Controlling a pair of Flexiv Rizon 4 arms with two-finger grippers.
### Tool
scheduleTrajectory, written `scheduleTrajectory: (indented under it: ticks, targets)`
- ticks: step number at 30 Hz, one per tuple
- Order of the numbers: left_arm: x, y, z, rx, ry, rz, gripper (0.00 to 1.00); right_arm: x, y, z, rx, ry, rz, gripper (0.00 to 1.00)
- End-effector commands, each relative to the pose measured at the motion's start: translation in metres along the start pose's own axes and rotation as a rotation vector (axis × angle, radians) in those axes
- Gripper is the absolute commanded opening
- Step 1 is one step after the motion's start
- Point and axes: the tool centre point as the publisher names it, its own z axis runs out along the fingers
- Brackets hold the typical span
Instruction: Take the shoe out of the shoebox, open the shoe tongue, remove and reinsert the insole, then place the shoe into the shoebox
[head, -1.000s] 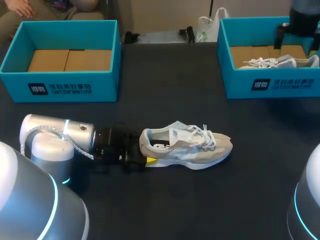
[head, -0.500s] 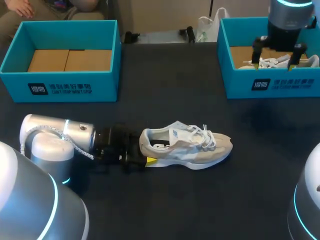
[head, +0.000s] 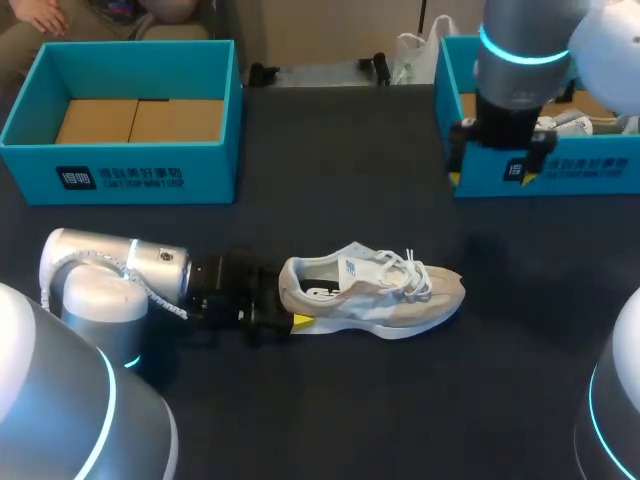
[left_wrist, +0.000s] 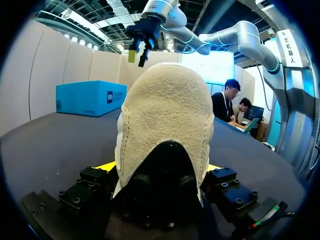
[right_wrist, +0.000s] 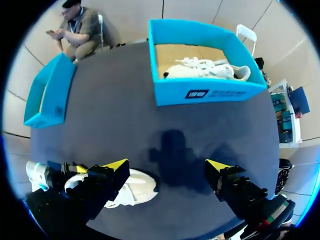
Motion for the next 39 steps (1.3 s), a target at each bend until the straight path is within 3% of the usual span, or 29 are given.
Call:
scheduleTrajectory:
  ticks: [1,8,29,33,39]
  targets:
    - [0.001,0.001,-0.001,-0.002,0.001,-0.001,0.00,0.019,-0.014,0.001,0.013,-0.031,0.017,1.00]
    - [0.001,0.001,-0.001,-0.002,0.001,-0.001,0.00,0.039,-0.037,-0.001,0.064,-0.024,-0.041,1.00]
    - [0.001,0.001,-0.001,-0.002,0.001,-0.001,0.00,0.039,-0.037,-0.001,0.064,-0.024,-0.041,1.00]
    - [0.001,0.001,-0.001,-0.002,0.001,-0.001,0.00,0.063,-0.041,-0.007,0.064,-0.072,-0.071,1.00]
    - [0.001,0.001,-0.001,-0.002,0.001,-0.001,0.00,0.101,-0.067,-0.016,0.062,-0.044,-0.055,1.00]
